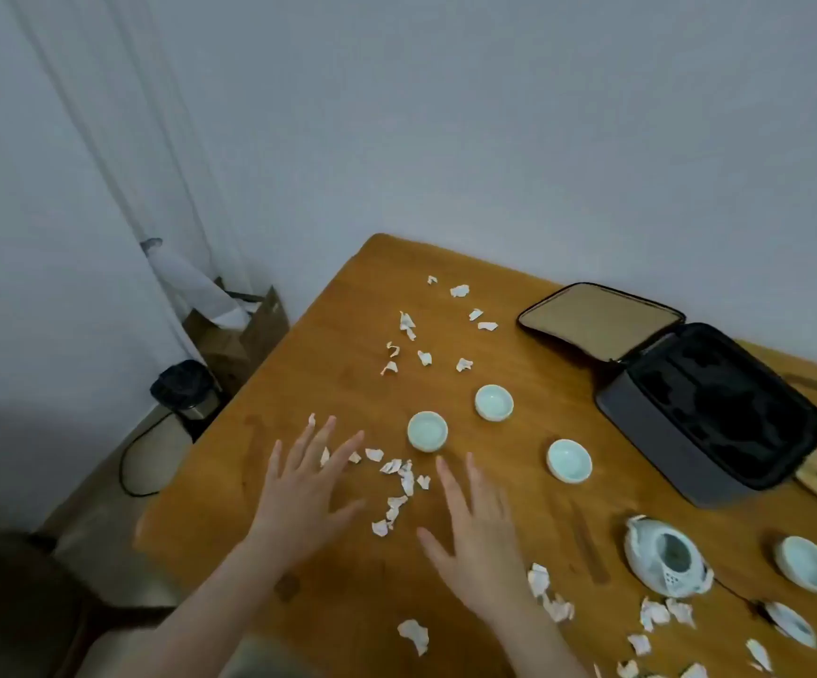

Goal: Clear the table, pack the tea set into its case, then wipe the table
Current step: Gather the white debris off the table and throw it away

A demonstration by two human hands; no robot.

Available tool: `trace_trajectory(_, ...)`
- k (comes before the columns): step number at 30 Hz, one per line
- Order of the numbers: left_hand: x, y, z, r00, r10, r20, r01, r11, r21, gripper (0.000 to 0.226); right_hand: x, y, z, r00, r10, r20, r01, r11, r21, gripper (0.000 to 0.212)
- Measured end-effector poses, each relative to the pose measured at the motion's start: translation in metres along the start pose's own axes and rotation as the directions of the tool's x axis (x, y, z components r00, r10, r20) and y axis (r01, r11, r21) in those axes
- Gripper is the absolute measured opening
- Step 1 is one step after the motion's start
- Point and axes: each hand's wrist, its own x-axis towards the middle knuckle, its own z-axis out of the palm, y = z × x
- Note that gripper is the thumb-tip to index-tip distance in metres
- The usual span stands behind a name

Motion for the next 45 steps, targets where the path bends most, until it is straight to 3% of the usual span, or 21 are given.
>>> trace_trajectory(5, 0.028, -0.051, 0.04, 0.972, 0.205, 0.117, -0.218, 0.97, 0.106, 0.097, 0.028, -0.019, 0.054, 0.976, -0.11, 0.186, 0.118, 0.992, -0.032, 0.076)
trace_trajectory(13, 0.055, -0.074, 0.06, 0.959, 0.225, 0.17, -0.228, 0.974, 0.001, 0.112, 0.046, -0.026, 0.102, 0.994, -0.065, 0.092, 0.078, 0.988, -0.136, 0.068)
trace_trajectory(18, 0.067, -0.08, 0.065, 0.962, 0.262, 0.079, -0.259, 0.965, -0.037, 0.097, 0.061, -0.03, 0.103, 0.995, -0.071, 0.063, 0.078, 0.989, -0.126, 0.067)
trace_trajectory(26, 0.089, -0.096, 0.055, 0.979, 0.199, 0.033, -0.187, 0.958, -0.215, 0.084, 0.087, -0.049, 0.108, 0.98, -0.187, 0.071, 0.193, 0.977, -0.086, 0.076)
trace_trajectory(33, 0.082, -0.106, 0.049, 0.919, 0.394, 0.02, -0.371, 0.881, -0.294, 0.065, 0.099, -0.06, 0.113, 0.961, -0.267, 0.073, 0.271, 0.961, -0.051, 0.089)
trace_trajectory(39, 0.068, -0.11, 0.048, 0.947, 0.321, 0.013, -0.271, 0.819, -0.506, 0.049, 0.104, -0.077, 0.121, 0.952, -0.301, 0.053, 0.304, 0.95, -0.066, 0.096)
trace_trajectory(43, 0.062, -0.102, 0.044, 0.977, 0.201, 0.063, -0.104, 0.721, -0.685, 0.047, 0.114, -0.082, 0.13, 0.967, -0.253, -0.011, 0.25, 0.963, -0.099, 0.078)
trace_trajectory(45, 0.06, -0.095, 0.043, 0.987, 0.121, 0.105, 0.006, 0.625, -0.781, 0.044, 0.12, -0.082, 0.133, 0.968, -0.249, -0.041, 0.243, 0.964, -0.107, 0.067)
